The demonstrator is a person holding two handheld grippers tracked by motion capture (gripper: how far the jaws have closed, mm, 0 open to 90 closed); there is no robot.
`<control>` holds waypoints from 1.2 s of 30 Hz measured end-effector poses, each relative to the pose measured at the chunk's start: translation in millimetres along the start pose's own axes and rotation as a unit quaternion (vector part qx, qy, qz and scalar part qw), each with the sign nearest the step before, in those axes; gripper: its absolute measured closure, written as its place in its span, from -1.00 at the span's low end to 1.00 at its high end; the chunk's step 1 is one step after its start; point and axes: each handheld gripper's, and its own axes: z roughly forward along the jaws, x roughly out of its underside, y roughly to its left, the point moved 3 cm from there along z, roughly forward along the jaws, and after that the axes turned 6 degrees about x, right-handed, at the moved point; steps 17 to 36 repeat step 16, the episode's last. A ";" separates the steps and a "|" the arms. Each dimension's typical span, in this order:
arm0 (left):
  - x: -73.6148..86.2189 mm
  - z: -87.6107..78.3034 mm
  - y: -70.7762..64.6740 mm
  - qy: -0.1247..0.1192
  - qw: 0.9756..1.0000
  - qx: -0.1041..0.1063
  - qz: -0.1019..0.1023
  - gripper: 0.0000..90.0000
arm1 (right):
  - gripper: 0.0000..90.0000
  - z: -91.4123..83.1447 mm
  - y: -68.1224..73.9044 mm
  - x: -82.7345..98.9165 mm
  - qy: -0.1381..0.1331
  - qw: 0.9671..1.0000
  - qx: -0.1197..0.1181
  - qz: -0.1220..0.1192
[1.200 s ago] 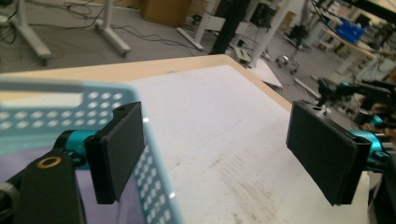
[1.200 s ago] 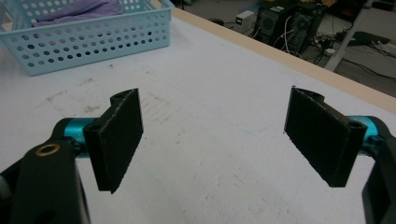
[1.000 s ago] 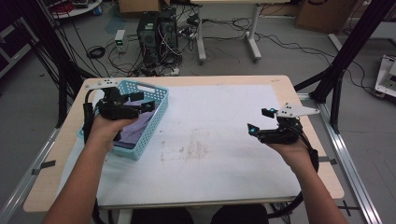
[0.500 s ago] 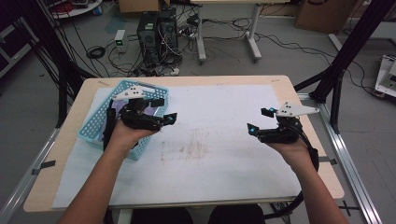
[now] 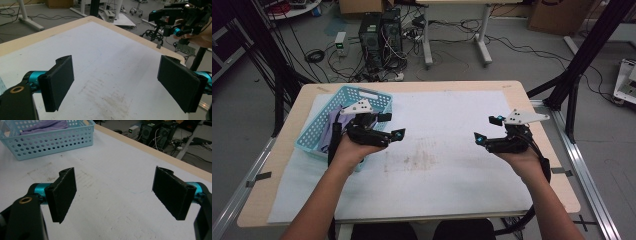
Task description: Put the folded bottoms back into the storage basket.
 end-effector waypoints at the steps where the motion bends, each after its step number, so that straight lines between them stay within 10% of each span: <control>1: -0.1 -0.4 0.4 0.000 1.000 0.000 -0.001 -0.69 | -0.56 -0.1 0.2 -0.2 0.001 1.000 -0.001 0.002; 36: -0.9 -3.5 -0.4 -0.004 1.000 0.001 -0.005 -0.69 | -0.56 -0.6 3.2 -2.1 -0.001 1.000 -0.003 -0.001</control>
